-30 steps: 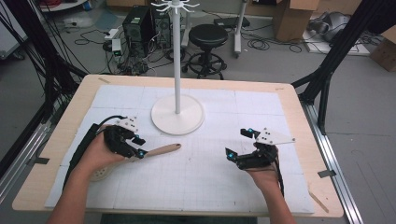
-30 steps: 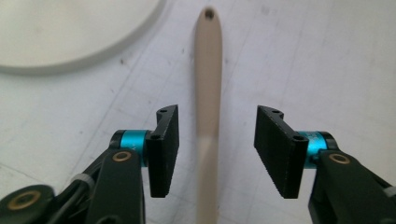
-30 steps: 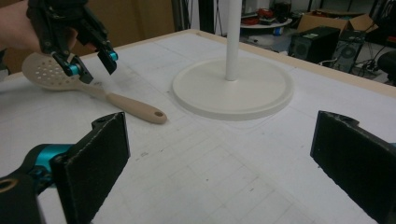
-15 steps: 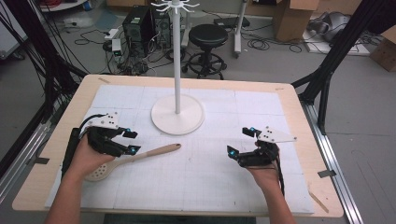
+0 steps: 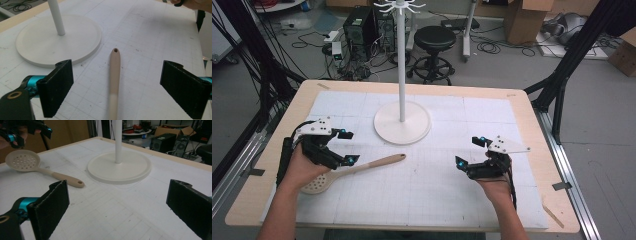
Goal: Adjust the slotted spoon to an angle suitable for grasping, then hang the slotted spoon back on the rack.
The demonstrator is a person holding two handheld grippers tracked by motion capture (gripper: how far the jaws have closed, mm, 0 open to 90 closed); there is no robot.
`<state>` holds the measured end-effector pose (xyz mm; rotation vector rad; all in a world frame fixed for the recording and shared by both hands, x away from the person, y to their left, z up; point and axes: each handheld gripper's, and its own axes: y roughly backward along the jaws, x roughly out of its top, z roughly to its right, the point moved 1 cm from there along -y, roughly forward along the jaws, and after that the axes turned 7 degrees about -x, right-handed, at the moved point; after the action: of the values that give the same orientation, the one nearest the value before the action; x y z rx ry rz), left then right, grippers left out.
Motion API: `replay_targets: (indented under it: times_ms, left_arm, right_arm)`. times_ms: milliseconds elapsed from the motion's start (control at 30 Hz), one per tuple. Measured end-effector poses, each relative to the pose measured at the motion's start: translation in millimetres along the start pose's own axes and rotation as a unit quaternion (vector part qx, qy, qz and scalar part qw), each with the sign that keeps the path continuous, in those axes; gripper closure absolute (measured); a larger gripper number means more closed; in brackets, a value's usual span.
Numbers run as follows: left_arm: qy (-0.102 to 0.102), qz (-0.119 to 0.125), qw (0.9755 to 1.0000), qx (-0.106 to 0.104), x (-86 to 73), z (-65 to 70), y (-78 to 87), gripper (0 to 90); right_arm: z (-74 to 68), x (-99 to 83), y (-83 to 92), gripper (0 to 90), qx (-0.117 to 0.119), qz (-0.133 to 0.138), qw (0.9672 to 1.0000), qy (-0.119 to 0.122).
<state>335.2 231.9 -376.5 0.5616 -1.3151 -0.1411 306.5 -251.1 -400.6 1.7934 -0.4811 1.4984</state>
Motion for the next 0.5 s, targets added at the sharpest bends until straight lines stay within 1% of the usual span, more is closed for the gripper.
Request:
replay_targets:
  times_ms: [67, 133, 233, 300, 367, 400, 433, 467, 500]
  left_arm:
    - [0.001, -0.001, 1.0000, -0.001, -0.3, 0.4, -0.5, 11.8]
    - [0.005, -0.001, 1.0000, -0.002, -0.7, 0.0, -2.0, 11.7]
    - [0.008, -0.007, 0.9999, 0.002, -1.1, -1.3, -5.2, 10.2]
    - [0.003, -0.016, 0.9998, 0.007, -1.6, -1.1, -7.5, 9.9]
    - [-0.010, -0.020, 0.9997, 0.014, -2.5, -0.2, -9.7, 9.9]
    - [-0.015, -0.024, 0.9995, 0.013, -2.9, -0.1, -10.9, 9.9]
    - [-0.016, -0.026, 0.9995, 0.007, -3.4, -0.2, -12.3, 9.9]
    - [-0.014, -0.029, 0.9995, 0.005, -3.8, 0.1, -14.1, 9.9]
    - [-0.020, -0.034, 0.9992, 0.006, -3.9, 0.0, -16.0, 9.9]
  right_arm:
    - [0.1, 0.5, 0.0, 3.2, -0.001, 0.001, 1.0000, 0.000]
    - [-0.5, 0.8, 0.6, 3.2, -0.001, 0.001, 1.0000, -0.001]
    - [-1.0, 1.3, 2.3, 3.2, -0.001, 0.003, 1.0000, 0.001]
    - [-0.8, 1.3, 3.3, 3.2, -0.002, 0.003, 1.0000, -0.003]
    - [-0.6, 1.3, 4.0, 3.2, -0.003, 0.005, 1.0000, 0.002]
    - [-1.2, 1.3, 4.6, 3.2, -0.005, 0.004, 1.0000, 0.000]
    - [-1.3, 1.3, 4.8, 3.2, -0.005, 0.005, 1.0000, 0.000]
    - [-1.6, 1.2, 4.9, 3.2, -0.005, 0.007, 1.0000, 0.000]
    - [-1.7, 1.2, 4.7, 3.2, -0.005, 0.006, 1.0000, 0.001]
